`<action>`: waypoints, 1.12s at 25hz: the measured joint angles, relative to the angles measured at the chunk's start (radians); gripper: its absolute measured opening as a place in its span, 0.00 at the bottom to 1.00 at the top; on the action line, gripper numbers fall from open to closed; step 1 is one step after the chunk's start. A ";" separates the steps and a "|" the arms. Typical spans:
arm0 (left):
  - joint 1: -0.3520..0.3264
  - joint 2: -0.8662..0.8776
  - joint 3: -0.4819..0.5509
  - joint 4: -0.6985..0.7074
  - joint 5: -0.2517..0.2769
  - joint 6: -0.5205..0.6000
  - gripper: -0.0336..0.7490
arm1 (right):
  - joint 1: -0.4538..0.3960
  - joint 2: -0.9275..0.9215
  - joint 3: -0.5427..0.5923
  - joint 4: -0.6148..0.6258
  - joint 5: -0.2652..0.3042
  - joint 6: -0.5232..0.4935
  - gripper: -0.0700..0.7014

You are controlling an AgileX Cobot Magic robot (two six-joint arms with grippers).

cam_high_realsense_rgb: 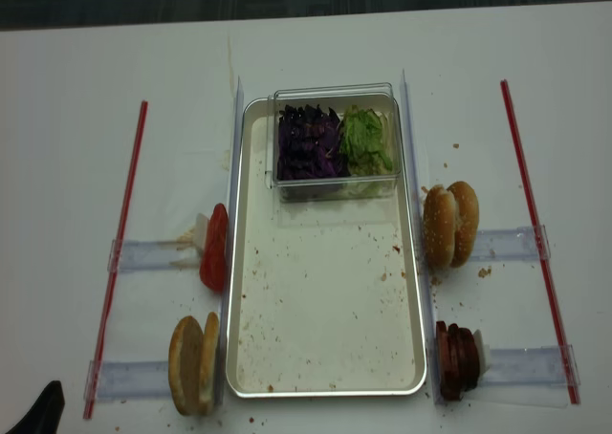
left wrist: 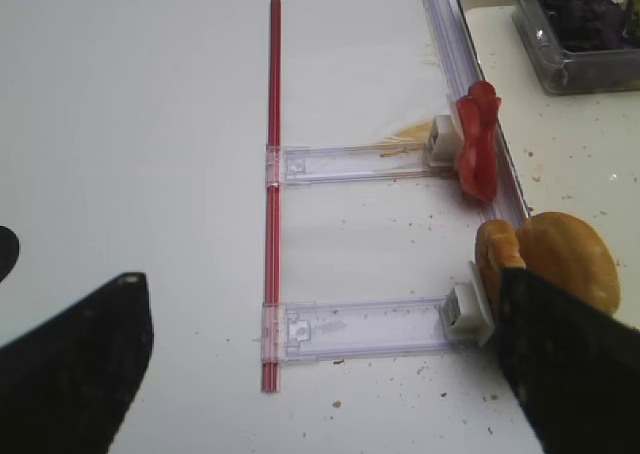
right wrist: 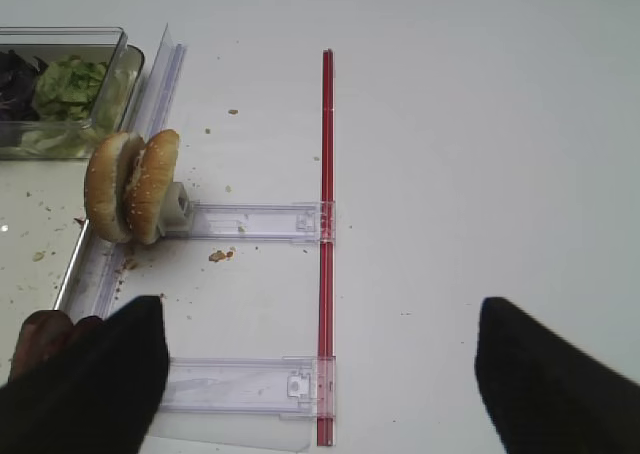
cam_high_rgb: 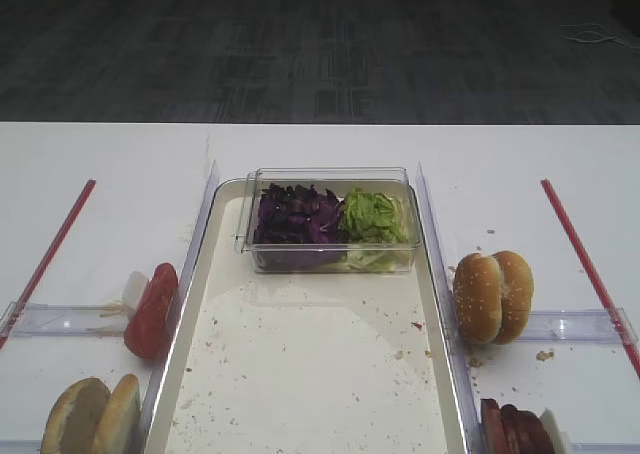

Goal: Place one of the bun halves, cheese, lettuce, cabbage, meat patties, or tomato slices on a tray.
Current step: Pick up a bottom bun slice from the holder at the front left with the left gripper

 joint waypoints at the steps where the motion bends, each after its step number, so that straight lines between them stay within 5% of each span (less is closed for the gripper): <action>1: 0.000 0.000 0.000 0.000 0.000 0.000 0.90 | 0.000 0.000 0.000 0.000 0.000 0.000 0.93; 28: 0.000 0.000 0.000 0.000 0.000 0.000 0.90 | 0.000 0.000 0.000 0.000 0.000 0.000 0.93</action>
